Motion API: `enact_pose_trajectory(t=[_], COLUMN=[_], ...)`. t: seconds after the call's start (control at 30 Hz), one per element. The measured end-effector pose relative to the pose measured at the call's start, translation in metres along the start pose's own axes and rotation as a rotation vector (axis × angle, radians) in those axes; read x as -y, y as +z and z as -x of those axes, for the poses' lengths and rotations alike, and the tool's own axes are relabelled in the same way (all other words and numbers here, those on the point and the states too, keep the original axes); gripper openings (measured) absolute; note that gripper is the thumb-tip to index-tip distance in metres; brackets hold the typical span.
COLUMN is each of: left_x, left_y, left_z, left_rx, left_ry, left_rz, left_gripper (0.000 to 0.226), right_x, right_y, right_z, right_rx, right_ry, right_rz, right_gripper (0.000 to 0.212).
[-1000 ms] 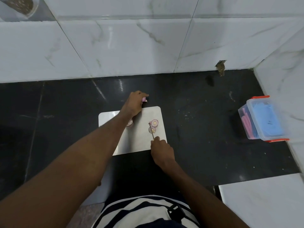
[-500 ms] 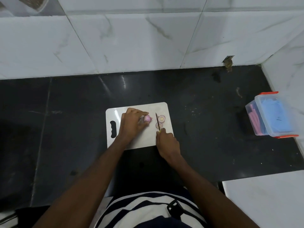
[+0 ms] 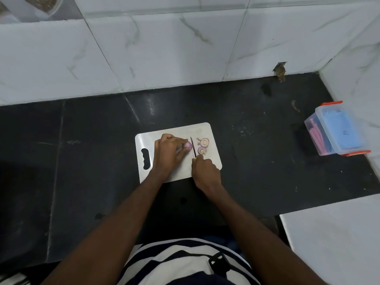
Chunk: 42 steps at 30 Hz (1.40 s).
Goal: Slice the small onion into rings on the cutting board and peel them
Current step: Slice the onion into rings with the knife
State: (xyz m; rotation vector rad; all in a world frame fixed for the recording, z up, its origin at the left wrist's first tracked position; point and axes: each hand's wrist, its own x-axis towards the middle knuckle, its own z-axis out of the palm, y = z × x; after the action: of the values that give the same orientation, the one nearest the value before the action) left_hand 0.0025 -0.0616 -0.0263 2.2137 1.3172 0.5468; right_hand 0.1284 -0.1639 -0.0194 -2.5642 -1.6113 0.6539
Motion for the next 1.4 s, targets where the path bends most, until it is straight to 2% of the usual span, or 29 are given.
enact_pose_trajectory(t=[0.3, 0.53, 0.67, 0.8, 1.0, 1.23, 1.4], left_x=[0.005, 0.017, 0.018, 0.017, 0.016, 0.017, 0.024], left_y=[0.004, 0.007, 0.008, 0.007, 0.003, 0.003, 0.006], left_z=[-0.004, -0.006, -0.008, -0.007, -0.009, -0.011, -0.005], left_rx=[-0.016, -0.013, 0.016, 0.003, 0.011, -0.002, -0.004], left_ry=[-0.026, -0.054, -0.055, -0.084, -0.094, -0.082, -0.088], left_rz=[0.042, 0.031, -0.012, 0.010, -0.014, -0.005, -0.051], left_gripper=[0.015, 0.022, 0.028, 0.028, 0.025, 0.028, 0.030], right_x=[0.003, 0.014, 0.010, 0.000, 0.014, 0.004, 0.011], right_y=[0.004, 0.000, 0.002, 0.005, 0.000, 0.007, 0.002], right_z=[-0.004, -0.025, -0.024, -0.013, -0.041, -0.014, -0.009], right_rx=[-0.009, 0.073, 0.078, 0.066, 0.110, 0.099, 0.144], right_ry=[-0.033, -0.007, -0.014, -0.060, -0.027, -0.035, 0.002], right_rz=[0.067, 0.008, -0.044, 0.000, 0.033, 0.124, 0.150], right_gripper=[0.042, 0.031, 0.036, 0.037, 0.037, 0.037, 0.029])
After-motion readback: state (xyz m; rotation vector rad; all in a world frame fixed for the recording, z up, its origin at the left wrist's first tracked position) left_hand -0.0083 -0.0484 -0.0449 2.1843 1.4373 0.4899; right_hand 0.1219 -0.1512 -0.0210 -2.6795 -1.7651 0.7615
